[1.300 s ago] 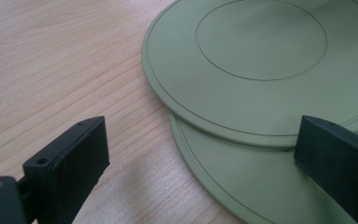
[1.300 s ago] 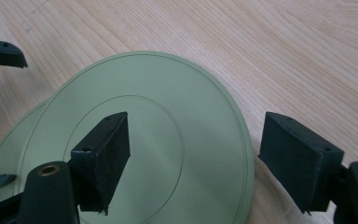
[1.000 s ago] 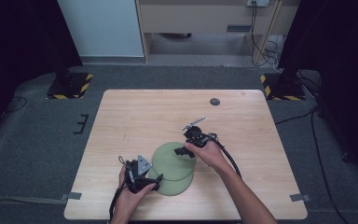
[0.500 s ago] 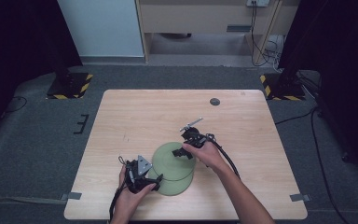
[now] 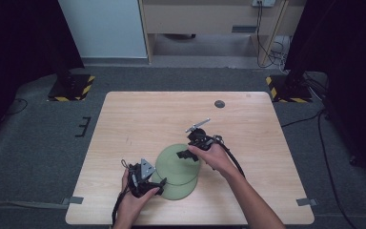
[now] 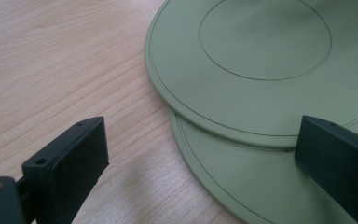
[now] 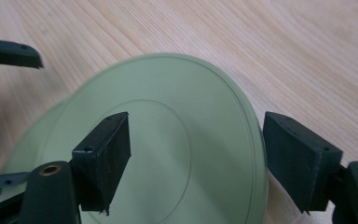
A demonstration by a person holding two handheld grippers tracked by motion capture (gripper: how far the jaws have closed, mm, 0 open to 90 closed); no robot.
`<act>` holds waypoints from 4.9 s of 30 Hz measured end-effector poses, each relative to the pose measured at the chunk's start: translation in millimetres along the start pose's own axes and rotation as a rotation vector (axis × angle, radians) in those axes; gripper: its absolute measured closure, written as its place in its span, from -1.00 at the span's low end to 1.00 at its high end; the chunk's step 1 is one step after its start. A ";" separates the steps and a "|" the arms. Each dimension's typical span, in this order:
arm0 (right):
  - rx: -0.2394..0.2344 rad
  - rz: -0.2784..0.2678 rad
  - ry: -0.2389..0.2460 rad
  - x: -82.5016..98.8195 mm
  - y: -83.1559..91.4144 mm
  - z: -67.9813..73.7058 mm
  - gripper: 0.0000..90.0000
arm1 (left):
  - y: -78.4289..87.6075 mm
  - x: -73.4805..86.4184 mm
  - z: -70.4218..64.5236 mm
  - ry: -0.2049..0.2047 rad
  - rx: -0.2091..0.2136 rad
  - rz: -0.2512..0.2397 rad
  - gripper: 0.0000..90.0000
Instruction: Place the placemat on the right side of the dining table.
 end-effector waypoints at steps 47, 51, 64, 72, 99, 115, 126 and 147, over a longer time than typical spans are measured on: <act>0.037 0.038 0.124 -0.5 17.3 9.5 0.85 | 0.4 0.3 0.0 0.004 -0.006 0.004 -0.96; 0.039 0.036 0.119 -0.8 17.5 8.6 0.86 | 1.2 0.2 -0.8 0.001 -0.002 0.000 -0.94; 0.031 0.014 0.101 -6.5 23.9 6.8 0.88 | 1.8 0.7 -2.3 -0.004 0.001 -0.001 -0.92; 0.030 -0.011 0.113 -13.8 37.1 16.0 0.90 | 1.6 1.2 -1.9 0.002 0.000 0.000 -0.93; 0.032 -0.057 0.117 -25.2 71.8 19.0 0.90 | 11.2 7.1 39.0 0.087 -0.074 -0.023 -0.93; 0.005 -0.108 0.097 -34.5 91.2 21.0 0.91 | 10.3 23.6 64.7 0.142 -0.125 0.023 -0.93; -0.009 -0.154 0.055 -38.4 106.5 15.2 0.91 | 4.7 28.1 62.0 0.137 -0.115 0.058 -0.94; 0.019 -0.222 -0.017 -40.5 128.7 -5.8 0.91 | 4.2 30.0 63.0 0.153 -0.104 0.074 -0.95</act>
Point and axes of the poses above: each handheld gripper's, and its own axes: y roughly backward along the jaws, x roughly out of its underside, z roughly to its left, the point moved 10 cm from there along -y, roughly forward along the jaws, and after that the axes turned 3 degrees about -x, right-handed, at the moved point
